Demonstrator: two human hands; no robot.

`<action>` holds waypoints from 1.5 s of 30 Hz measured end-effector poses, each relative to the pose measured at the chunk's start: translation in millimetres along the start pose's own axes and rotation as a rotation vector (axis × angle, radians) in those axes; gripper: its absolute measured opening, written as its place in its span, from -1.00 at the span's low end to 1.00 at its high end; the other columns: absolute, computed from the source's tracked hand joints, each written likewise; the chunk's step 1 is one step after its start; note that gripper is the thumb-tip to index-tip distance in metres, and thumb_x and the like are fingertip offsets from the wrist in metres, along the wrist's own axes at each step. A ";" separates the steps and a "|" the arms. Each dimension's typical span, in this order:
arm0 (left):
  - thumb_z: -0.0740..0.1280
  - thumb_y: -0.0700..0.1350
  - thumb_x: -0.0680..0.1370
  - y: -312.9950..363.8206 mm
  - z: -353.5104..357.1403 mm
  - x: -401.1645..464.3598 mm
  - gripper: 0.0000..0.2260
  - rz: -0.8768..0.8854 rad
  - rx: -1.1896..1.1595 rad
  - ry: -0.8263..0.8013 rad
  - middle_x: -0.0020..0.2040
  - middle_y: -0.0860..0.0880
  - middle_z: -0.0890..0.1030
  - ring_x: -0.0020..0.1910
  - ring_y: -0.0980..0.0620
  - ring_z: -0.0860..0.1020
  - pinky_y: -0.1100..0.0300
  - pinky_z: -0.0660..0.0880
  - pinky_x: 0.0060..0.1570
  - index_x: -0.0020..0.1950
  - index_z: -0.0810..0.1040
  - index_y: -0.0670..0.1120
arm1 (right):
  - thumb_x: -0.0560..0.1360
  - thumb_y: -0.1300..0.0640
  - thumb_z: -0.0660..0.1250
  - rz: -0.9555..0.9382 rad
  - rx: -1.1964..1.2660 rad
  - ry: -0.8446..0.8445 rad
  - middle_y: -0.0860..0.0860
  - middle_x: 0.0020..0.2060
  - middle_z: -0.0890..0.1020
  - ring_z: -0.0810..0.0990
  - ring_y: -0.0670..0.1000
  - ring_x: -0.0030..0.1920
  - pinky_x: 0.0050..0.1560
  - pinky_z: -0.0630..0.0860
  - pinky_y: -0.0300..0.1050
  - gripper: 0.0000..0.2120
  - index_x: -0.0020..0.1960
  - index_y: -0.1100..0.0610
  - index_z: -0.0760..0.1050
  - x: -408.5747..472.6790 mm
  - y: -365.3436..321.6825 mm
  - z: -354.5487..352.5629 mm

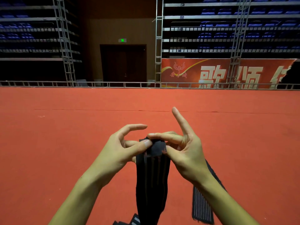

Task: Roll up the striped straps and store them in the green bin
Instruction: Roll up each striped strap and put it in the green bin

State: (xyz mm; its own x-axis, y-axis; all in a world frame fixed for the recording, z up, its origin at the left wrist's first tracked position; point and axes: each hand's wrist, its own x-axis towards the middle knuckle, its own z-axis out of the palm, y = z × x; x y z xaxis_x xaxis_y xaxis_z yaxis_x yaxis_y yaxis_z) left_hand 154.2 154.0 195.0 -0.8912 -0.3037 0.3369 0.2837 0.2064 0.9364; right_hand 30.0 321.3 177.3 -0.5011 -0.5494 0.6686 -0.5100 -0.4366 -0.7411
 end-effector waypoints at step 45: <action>0.62 -0.30 0.48 -0.4 -0.8 -14.2 -0.45 0.127 0.236 0.004 0.13 -0.08 0.78 0.16 -0.08 0.75 -0.09 0.67 0.24 0.40 0.58 0.01 | 0.61 0.12 0.53 0.122 -0.251 -0.217 0.07 0.00 0.73 0.65 0.27 -0.03 0.01 0.63 0.32 -0.70 0.30 -0.08 0.60 -8.5 0.1 -25.2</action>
State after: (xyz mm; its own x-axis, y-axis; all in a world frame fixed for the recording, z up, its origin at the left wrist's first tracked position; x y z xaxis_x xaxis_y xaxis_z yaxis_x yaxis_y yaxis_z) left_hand 167.0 157.4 189.9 -0.8520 -0.2654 0.4514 0.3024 0.4543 0.8379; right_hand 16.6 343.9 173.1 -0.4223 -0.7373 0.5273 -0.6250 -0.1845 -0.7585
